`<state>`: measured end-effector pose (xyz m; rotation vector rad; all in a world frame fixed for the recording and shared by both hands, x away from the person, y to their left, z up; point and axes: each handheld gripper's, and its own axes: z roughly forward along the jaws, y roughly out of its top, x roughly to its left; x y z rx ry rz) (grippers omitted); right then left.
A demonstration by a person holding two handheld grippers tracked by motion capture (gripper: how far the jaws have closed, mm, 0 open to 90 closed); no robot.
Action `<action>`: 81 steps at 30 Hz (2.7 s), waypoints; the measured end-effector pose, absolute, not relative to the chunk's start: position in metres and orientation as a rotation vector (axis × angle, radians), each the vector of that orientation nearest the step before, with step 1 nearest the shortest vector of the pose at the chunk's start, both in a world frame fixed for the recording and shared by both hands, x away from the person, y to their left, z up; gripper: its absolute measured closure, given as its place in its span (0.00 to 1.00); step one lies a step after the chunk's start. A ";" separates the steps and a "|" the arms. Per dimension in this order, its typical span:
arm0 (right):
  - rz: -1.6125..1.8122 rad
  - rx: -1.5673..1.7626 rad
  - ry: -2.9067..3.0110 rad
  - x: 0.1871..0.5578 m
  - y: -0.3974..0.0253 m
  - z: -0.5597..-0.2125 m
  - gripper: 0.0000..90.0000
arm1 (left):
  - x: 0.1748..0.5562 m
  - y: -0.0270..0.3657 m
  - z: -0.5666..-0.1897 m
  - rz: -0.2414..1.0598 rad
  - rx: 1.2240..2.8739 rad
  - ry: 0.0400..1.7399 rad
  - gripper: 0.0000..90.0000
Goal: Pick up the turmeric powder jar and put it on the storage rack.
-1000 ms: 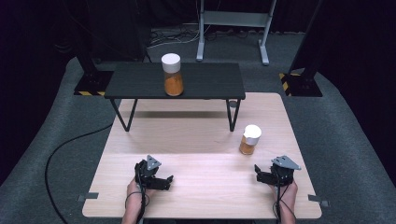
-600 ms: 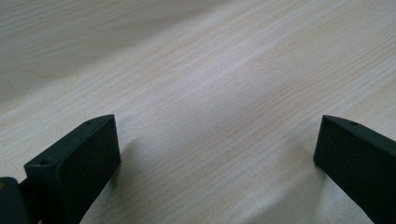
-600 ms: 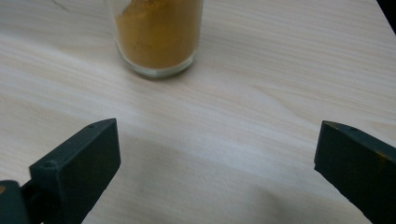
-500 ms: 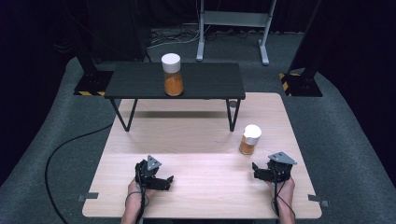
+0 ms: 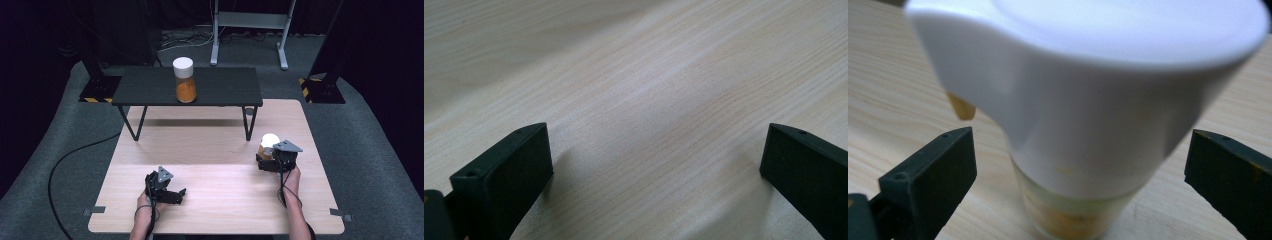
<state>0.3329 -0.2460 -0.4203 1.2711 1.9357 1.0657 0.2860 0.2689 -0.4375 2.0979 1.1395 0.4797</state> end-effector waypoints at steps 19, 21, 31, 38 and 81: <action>1.145 1.280 1.953 0.346 -0.259 -0.434 0.27 | 0.286 0.269 -0.437 0.479 2.099 1.137 0.00; 1.140 1.282 1.960 0.346 -0.259 -0.434 0.30 | 0.286 0.269 -0.437 0.480 2.100 1.136 0.00; 1.119 1.271 1.952 0.344 -0.254 -0.433 0.33 | 0.286 0.269 -0.437 0.481 2.100 1.136 0.00; 1.168 1.252 1.940 0.338 -0.256 -0.424 0.33 | 0.286 0.268 -0.437 0.481 2.098 1.139 0.00; 1.231 1.091 1.981 0.324 -0.253 -0.343 0.33 | 0.286 0.269 -0.437 0.481 2.099 1.139 0.00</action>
